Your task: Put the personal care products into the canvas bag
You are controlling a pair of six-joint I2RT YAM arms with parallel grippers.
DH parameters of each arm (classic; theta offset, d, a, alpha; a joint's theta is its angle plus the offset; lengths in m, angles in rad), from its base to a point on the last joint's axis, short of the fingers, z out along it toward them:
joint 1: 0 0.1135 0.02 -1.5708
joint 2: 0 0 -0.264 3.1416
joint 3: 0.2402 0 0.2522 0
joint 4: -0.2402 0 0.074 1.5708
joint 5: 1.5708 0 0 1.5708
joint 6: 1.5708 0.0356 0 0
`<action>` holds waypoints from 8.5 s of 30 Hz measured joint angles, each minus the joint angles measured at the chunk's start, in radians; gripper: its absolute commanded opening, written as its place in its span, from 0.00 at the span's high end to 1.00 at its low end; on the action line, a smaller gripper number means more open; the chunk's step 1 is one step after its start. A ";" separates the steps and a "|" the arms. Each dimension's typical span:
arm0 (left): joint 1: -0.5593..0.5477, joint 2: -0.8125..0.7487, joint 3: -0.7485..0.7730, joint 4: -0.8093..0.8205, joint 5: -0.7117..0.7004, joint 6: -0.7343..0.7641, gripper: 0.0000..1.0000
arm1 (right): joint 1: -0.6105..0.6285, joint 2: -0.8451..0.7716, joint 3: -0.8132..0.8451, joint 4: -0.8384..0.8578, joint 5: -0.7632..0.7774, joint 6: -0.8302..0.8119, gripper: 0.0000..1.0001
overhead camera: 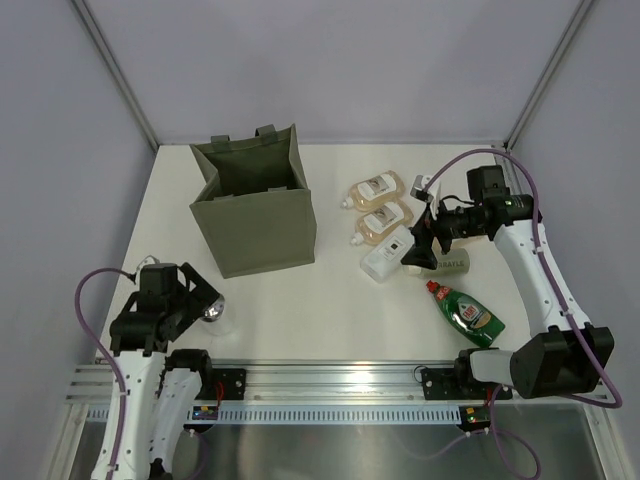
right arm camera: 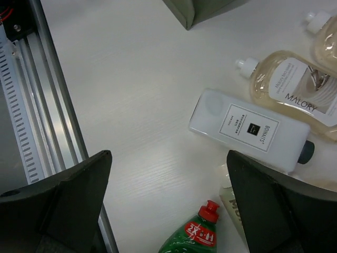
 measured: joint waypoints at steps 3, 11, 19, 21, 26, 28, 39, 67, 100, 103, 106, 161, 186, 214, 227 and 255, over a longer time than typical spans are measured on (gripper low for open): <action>0.000 0.013 -0.051 0.039 0.039 0.005 0.01 | 0.000 0.000 -0.038 -0.005 -0.023 -0.023 0.00; 0.000 0.136 -0.075 0.114 0.121 0.051 0.01 | -0.001 0.002 -0.092 -0.006 -0.064 -0.047 0.01; -0.047 0.289 -0.043 0.101 0.103 0.055 0.07 | -0.001 0.024 -0.092 -0.005 -0.075 -0.059 0.01; -0.085 0.327 -0.018 0.096 0.074 0.053 0.17 | -0.001 0.027 -0.092 -0.005 -0.075 -0.060 0.00; -0.168 0.390 0.018 0.086 0.025 0.044 0.79 | -0.001 0.029 -0.092 -0.005 -0.075 -0.063 0.00; -0.190 0.404 0.024 0.089 0.017 0.038 0.95 | -0.001 0.029 -0.092 -0.005 -0.075 -0.062 0.01; -0.214 0.400 0.230 -0.020 0.010 0.045 1.00 | -0.001 0.029 -0.092 -0.006 -0.075 -0.075 0.01; -0.169 0.826 1.180 0.287 0.457 -0.059 1.00 | -0.001 0.037 -0.081 -0.002 -0.103 -0.042 0.01; -0.223 1.202 1.068 0.327 0.373 0.254 0.20 | -0.001 0.117 -0.083 0.156 -0.068 0.091 0.01; -0.220 1.207 1.034 0.345 0.372 0.270 0.15 | -0.001 0.151 -0.083 0.178 -0.060 0.116 0.00; -0.218 1.209 1.023 0.382 0.375 0.282 0.11 | -0.001 0.198 -0.083 0.192 -0.045 0.122 0.00; -0.212 0.041 0.349 0.286 -0.045 0.328 0.01 | 0.339 0.708 0.142 0.106 0.536 -0.853 0.40; -0.212 0.008 0.303 0.279 -0.048 0.303 0.01 | 0.341 0.455 0.440 0.193 0.116 0.270 1.00; -0.212 -0.012 0.286 0.261 -0.065 0.278 0.01 | 0.620 0.902 1.313 0.664 0.320 0.992 1.00; -0.212 -0.036 0.231 0.252 -0.072 0.268 0.01 | 0.641 0.920 1.048 0.496 0.156 0.562 0.98; -0.212 -0.082 0.141 0.283 -0.029 0.237 0.01 | 0.682 1.075 1.173 0.361 0.305 0.456 0.01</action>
